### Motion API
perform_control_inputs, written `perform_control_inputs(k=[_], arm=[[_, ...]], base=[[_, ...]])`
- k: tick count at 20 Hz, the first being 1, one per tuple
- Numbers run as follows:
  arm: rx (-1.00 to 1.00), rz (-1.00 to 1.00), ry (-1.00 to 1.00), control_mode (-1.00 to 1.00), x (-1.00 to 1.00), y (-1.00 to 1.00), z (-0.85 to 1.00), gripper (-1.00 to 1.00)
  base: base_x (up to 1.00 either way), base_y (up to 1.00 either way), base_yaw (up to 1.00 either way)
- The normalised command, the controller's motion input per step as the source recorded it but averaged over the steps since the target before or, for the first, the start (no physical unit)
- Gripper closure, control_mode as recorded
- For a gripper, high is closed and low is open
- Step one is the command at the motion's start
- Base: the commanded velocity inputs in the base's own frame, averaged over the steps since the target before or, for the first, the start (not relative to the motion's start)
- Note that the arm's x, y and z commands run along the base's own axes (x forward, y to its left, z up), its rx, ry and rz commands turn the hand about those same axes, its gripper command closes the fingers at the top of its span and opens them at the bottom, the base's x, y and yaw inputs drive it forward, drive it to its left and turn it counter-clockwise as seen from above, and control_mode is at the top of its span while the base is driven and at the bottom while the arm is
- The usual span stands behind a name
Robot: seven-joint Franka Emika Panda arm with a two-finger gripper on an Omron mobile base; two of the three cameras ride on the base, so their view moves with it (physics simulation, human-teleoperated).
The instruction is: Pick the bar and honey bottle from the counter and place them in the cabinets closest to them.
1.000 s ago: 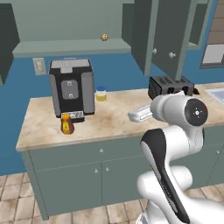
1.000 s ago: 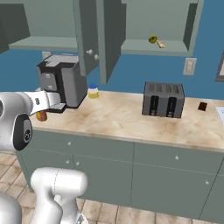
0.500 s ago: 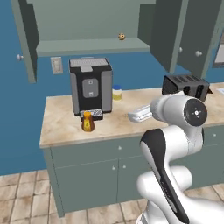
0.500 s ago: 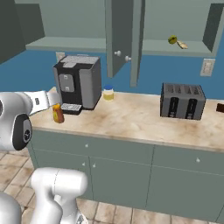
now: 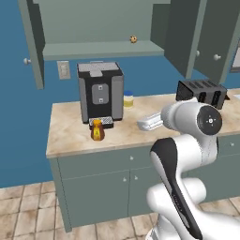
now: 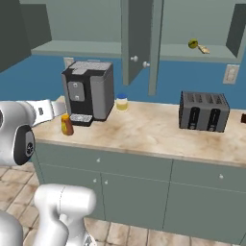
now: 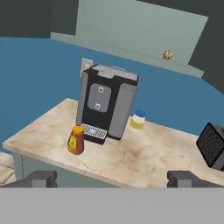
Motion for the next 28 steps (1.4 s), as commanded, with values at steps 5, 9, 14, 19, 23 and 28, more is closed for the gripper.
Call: perform_control_inputs(k=[5, 9, 14, 19, 23, 28], arm=[[0.0, 0.0, 0.0, 1.0, 0.0, 0.0, 0.0, -1.0], [0.0, 0.0, 0.0, 1.0, 0.0, 0.0, 0.0, -1.0], [0.0, 0.0, 0.0, 1.0, 0.0, 0.0, 0.0, -1.0], [0.0, 0.0, 0.0, 1.0, 0.0, 0.0, 0.0, -1.0], [0.0, 0.0, 0.0, 1.0, 0.0, 0.0, 0.0, -1.0], [0.0, 0.0, 0.0, 1.0, 0.0, 0.0, 0.0, -1.0]], base=[[0.25, 0.03, -0.01], [0.36, 0.17, -0.03], [0.39, 0.22, -0.04], [0.39, 0.33, -0.05], [0.36, 0.41, -0.04], [0.3, 0.43, -0.02]])
